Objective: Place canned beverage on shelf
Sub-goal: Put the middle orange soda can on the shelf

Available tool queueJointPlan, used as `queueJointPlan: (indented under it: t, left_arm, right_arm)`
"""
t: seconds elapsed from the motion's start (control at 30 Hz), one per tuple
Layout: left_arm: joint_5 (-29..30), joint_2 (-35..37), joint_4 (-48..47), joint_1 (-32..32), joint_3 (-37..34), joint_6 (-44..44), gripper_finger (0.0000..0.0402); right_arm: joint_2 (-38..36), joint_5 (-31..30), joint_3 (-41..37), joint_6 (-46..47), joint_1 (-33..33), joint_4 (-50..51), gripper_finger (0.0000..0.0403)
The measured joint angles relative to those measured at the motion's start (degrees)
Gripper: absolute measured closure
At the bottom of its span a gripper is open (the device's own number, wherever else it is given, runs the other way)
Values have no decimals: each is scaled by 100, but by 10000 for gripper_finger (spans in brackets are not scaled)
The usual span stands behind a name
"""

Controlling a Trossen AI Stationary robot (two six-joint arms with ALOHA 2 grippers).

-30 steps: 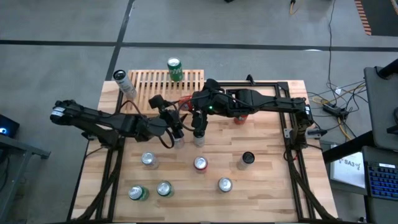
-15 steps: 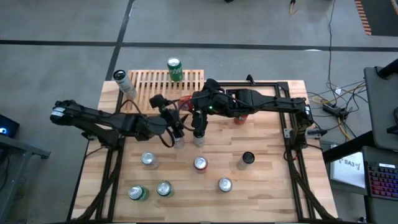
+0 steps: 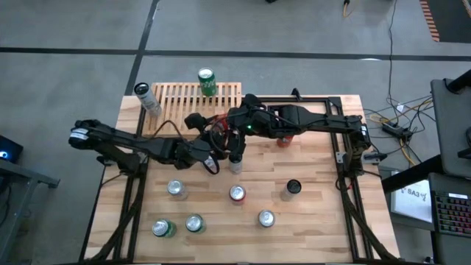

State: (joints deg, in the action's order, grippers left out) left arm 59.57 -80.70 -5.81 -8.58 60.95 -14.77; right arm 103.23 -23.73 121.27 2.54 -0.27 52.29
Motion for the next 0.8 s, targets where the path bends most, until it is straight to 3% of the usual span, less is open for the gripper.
queueJointPlan:
  t: [0.2,0.4,0.5,0.8]
  left_arm:
    - [54,-112,348,9,-1,-118,75]
    - [-18,-41,344,7,-2,-130,119]
    - [-138,-4,347,10,-2,-107,120]
    - [-673,-3,336,-8,-12,-110,120]
  right_arm:
    - [-1,-10,0,266,0,-22,113]
    - [-1,-6,0,252,0,-46,112]
    - [-6,-4,0,263,0,-61,109]
    - [-10,96,11,110,13,-135,53]
